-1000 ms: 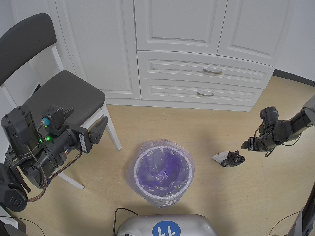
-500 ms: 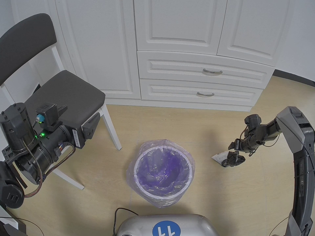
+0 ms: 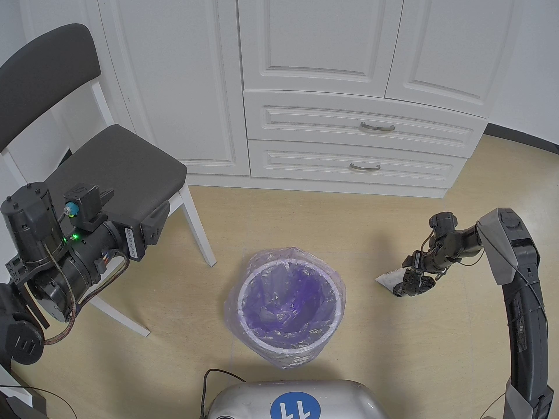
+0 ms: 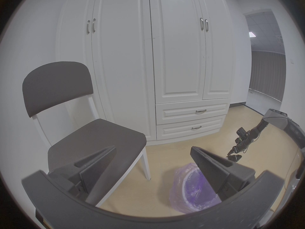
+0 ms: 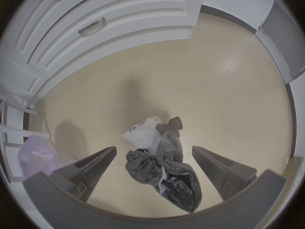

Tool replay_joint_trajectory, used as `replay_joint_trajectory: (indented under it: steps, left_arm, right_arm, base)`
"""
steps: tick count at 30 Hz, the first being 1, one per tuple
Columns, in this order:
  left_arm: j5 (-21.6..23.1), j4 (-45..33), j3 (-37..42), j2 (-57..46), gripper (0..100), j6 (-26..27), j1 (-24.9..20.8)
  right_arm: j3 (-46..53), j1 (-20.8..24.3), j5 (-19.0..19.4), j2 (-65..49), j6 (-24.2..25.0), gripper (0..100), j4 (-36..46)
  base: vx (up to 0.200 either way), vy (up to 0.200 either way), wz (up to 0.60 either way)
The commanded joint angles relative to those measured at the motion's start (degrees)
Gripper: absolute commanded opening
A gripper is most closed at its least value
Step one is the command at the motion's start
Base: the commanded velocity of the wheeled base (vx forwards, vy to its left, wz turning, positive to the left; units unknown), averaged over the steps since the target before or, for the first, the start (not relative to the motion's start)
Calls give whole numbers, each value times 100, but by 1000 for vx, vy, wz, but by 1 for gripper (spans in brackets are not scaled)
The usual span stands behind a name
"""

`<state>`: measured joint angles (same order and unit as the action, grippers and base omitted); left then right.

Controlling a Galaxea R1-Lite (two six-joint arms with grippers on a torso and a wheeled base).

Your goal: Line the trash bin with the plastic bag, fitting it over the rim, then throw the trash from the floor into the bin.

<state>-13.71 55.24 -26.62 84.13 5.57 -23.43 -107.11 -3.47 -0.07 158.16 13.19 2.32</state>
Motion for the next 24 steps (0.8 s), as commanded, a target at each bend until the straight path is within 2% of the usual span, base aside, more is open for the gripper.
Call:
replay_joint_trajectory:
  steps: [1, 8, 24]
  left_arm:
    - [0, 14, -9, 78, 100, 5, 58]
    - [-8, 40, 26, 139, 100, 84, 32]
    - [-17, 66, 43, 262, 100, 93, 49]
  right_arm:
    - [-188, 13, -1, 312, -53, 100, 6]
    - [-381, 49, -19, 558, -466, 100, 6]
    - [-337, 49, -81, 681, -677, 100, 6]
  base:
    - [0, 0, 0]
    - [0, 0, 0]
    - [0, 0, 0]
